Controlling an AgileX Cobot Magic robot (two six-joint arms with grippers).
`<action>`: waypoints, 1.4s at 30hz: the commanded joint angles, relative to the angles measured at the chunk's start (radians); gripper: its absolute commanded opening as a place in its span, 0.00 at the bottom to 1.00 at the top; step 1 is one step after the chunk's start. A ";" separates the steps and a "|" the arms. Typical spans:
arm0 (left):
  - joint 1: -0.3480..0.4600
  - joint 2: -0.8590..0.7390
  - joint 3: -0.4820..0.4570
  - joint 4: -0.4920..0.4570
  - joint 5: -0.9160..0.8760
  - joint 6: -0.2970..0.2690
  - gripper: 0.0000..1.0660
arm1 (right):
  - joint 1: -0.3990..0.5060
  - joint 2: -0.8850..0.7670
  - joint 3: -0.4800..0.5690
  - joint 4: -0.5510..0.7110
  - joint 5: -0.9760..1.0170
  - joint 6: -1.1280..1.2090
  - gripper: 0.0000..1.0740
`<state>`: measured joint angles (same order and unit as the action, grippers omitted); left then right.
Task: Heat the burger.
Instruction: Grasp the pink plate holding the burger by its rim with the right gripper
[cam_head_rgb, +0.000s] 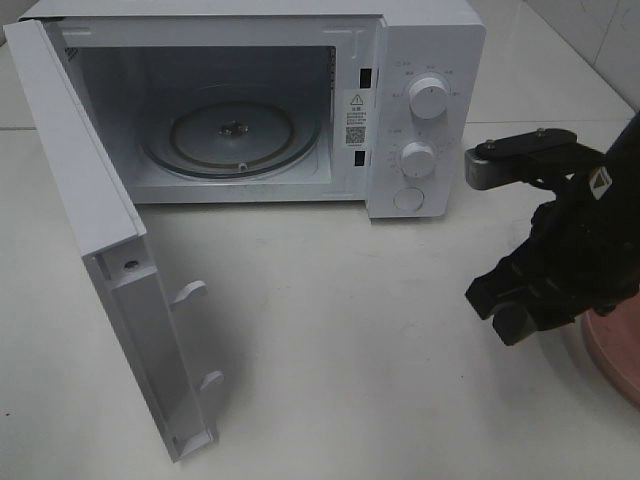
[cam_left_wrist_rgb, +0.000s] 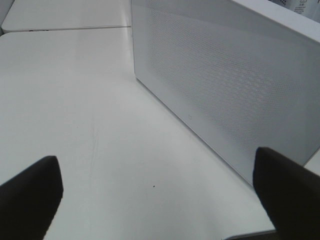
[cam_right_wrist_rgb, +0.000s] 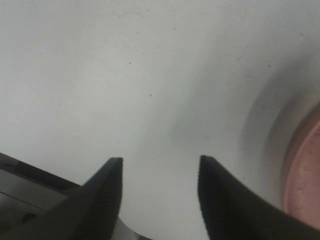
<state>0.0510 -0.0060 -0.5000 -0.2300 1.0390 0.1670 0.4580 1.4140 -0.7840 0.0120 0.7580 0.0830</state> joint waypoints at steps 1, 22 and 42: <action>-0.005 -0.023 0.003 -0.006 -0.009 0.001 0.92 | -0.039 -0.006 -0.025 -0.041 0.040 -0.043 0.75; -0.005 -0.023 0.003 -0.006 -0.009 0.001 0.92 | -0.302 0.043 -0.025 -0.137 0.074 -0.083 0.92; -0.005 -0.023 0.003 -0.006 -0.009 0.001 0.92 | -0.352 0.237 -0.024 -0.166 -0.065 -0.083 0.88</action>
<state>0.0510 -0.0060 -0.5000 -0.2300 1.0390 0.1670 0.1130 1.6470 -0.8040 -0.1450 0.7000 0.0100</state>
